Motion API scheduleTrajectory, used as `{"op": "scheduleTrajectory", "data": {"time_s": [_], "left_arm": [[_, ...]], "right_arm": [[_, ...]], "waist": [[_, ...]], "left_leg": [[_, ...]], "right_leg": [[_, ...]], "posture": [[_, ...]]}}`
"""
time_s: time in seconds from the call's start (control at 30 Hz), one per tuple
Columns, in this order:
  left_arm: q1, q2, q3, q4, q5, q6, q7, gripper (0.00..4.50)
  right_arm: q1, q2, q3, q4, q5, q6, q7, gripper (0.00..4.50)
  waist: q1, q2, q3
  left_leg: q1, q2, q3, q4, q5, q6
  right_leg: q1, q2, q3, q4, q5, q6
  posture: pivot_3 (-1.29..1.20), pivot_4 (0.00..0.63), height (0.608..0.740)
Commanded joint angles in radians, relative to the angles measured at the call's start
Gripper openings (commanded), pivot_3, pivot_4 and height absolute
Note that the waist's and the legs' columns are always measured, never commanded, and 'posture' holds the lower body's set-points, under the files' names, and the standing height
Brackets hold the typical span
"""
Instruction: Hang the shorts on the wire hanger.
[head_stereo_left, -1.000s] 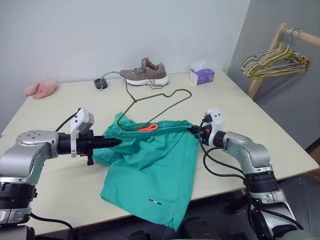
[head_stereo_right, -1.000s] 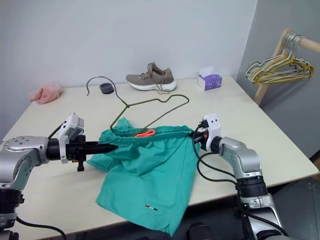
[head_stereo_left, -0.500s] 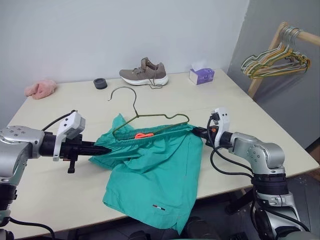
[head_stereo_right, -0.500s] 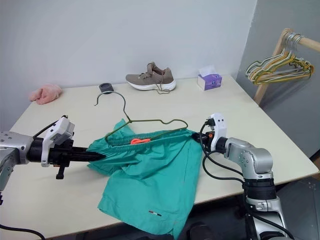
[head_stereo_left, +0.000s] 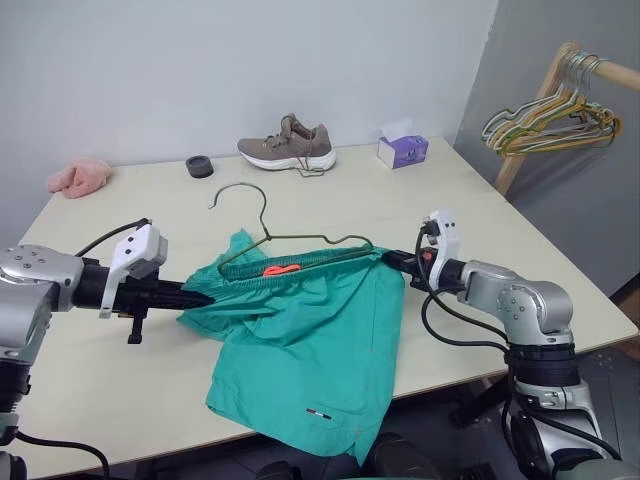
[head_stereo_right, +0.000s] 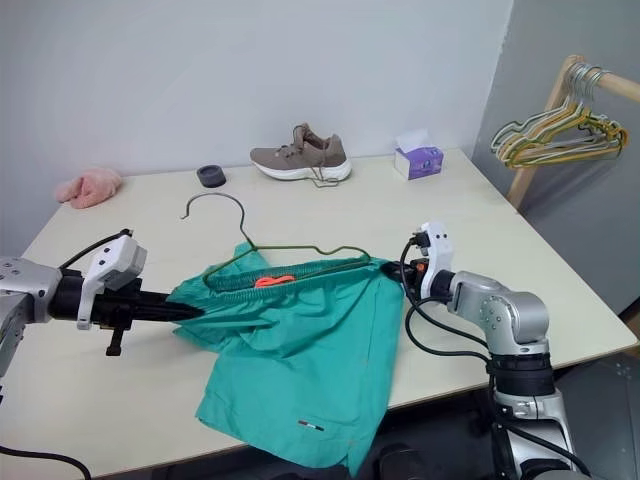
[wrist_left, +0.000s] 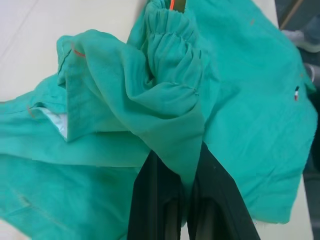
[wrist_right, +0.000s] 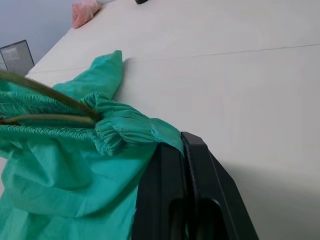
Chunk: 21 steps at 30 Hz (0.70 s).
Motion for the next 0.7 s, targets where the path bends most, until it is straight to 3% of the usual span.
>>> {"op": "scheduleTrajectory", "data": {"time_s": [0.03, 0.33, 0.57, 0.7], "left_arm": [[-0.006, 0.072, 0.005, 0.091, 0.096, -0.052, 0.006, 0.0], [-0.048, 0.06, -0.042, 0.16, 0.174, -0.154, 0.052, 0.0], [-0.054, -0.023, -0.065, 0.053, 0.13, -0.101, 0.05, 0.0], [-0.042, -0.052, -0.081, -0.003, 0.131, -0.088, 0.05, 0.0]], "right_arm": [[0.004, -0.079, -0.105, -0.025, -0.029, -0.012, -0.057, 0.03], [0.031, -0.17, 0.055, -0.222, -0.016, -0.015, 0.012, 0.03], [-0.013, -0.21, 0.229, -0.326, -0.023, -0.049, 0.099, 0.03], [-0.027, -0.272, 0.293, -0.366, -0.067, -0.088, 0.146, 0.95]], "waist": [[0.0, 0.0, 0.0], [0.001, 0.001, 0.0], [0.001, 0.0, 0.0], [0.001, 0.0, 0.0]], "left_leg": [[0.0, 0.0, 0.0, 0.0, 0.0, 0.0], [-0.001, 0.0, 0.0, 0.0, 0.0, 0.0], [-0.002, 0.0, 0.0, 0.0, 0.0, 0.0], [-0.003, 0.0, 0.0, 0.0, 0.0, 0.0]], "right_leg": [[0.0, 0.0, 0.0, 0.0, 0.0, 0.0], [-0.001, 0.0, 0.0, 0.0, 0.0, 0.0], [-0.002, 0.0, 0.0, 0.0, 0.0, 0.0], [-0.002, 0.0, 0.0, 0.0, 0.0, 0.0]], "posture": [[-0.18, 0.0, 0.74], [-0.18, 0.0, 0.74], [-0.19, 0.0, 0.74], [-0.19, 0.0, 0.74]]}}
